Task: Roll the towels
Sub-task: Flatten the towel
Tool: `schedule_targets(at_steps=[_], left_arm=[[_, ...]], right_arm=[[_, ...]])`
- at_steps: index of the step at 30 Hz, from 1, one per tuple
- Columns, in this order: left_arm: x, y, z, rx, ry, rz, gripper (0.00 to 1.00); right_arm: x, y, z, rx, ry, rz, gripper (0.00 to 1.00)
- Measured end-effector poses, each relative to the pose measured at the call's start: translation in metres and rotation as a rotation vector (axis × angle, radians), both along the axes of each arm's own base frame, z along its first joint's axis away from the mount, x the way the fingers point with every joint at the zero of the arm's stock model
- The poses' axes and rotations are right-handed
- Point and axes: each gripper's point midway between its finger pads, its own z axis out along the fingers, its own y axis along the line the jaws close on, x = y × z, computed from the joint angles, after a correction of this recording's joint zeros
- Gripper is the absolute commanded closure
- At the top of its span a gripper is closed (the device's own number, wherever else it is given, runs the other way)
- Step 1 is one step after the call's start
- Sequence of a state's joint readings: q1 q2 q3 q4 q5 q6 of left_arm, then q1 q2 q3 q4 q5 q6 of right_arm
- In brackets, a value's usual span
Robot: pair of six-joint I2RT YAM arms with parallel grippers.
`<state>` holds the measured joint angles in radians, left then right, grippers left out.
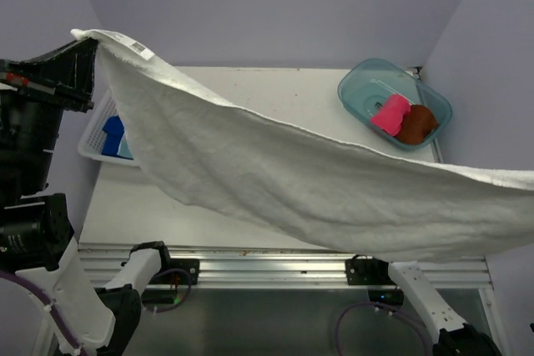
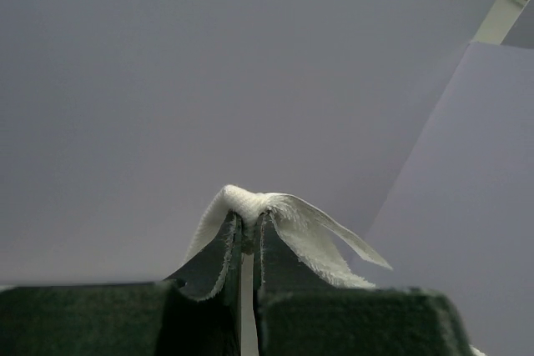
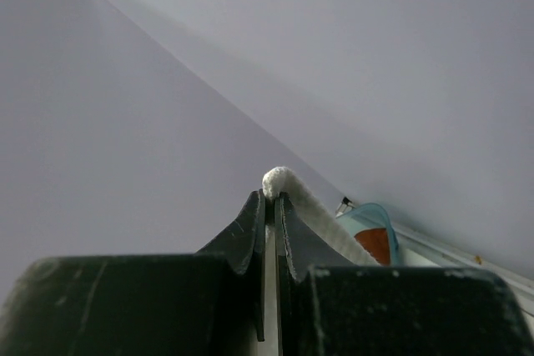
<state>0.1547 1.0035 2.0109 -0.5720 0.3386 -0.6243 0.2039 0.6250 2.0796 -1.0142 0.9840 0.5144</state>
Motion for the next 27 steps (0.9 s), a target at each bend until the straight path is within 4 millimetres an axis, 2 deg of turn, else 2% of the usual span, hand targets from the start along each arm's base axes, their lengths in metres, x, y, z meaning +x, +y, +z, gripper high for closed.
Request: schedule_targets(at_steps=[2,4,6,8,10,12,15,16,17,18,19,20,21,23,24,27], left_arm=[[-0.017,0.001,0.007,0.003,-0.033,0.024,1.0],[-0.025,0.003,0.005,0.004,-0.039,0.04,1.0],[-0.021,0.004,-0.009,0.001,-0.01,0.045,1.0],[-0.004,0.007,-0.037,-0.007,0.05,0.046,1.0],[0.026,0.012,-0.077,-0.021,0.154,0.047,1.0],[0.066,0.018,-0.14,-0.045,0.307,0.047,1.0],[0.119,0.026,-0.248,-0.09,0.569,0.046,1.0],[0.136,0.029,-0.29,-0.109,0.678,0.049,1.0],[0.147,0.031,-0.323,-0.124,0.761,0.055,1.0],[0.153,0.033,-0.345,-0.133,0.819,0.061,1.0],[0.163,0.035,-0.388,-0.149,0.934,0.077,1.0],[0.167,0.036,-0.411,-0.152,0.997,0.085,1.0],[0.171,0.036,-0.428,-0.153,1.045,0.09,1.0],[0.179,0.034,-0.446,-0.146,1.089,0.095,1.0],[0.183,0.033,-0.451,-0.142,1.097,0.096,1.0],[0.199,0.034,-0.454,-0.136,1.102,0.101,1.0]], right_arm=[[0.002,-0.002,-0.008,0.0,0.029,-0.003,1.0],[0.009,-0.002,-0.017,-0.005,0.064,0.004,1.0],[0.023,0.001,-0.031,-0.012,0.123,0.013,1.0],[0.042,0.004,-0.051,-0.022,0.196,0.019,1.0],[0.07,0.011,-0.077,-0.04,0.299,0.024,1.0],[0.101,0.019,-0.108,-0.063,0.414,0.018,1.0],[0.157,0.036,-0.179,-0.123,0.668,0.007,1.0],[0.171,0.04,-0.201,-0.141,0.745,0.004,1.0],[0.192,0.046,-0.231,-0.164,0.848,-0.002,1.0],[0.205,0.05,-0.252,-0.177,0.914,-0.003,1.0],[0.218,0.054,-0.276,-0.188,0.994,-0.004,1.0],[0.231,0.055,-0.302,-0.187,1.08,-0.008,1.0],[0.241,0.055,-0.321,-0.179,1.138,-0.009,1.0],[0.26,0.052,-0.358,-0.14,1.238,-0.01,1.0],[0.267,0.049,-0.373,-0.113,1.272,-0.007,1.0],[0.283,0.038,-0.397,-0.039,1.307,-0.009,1.0]])
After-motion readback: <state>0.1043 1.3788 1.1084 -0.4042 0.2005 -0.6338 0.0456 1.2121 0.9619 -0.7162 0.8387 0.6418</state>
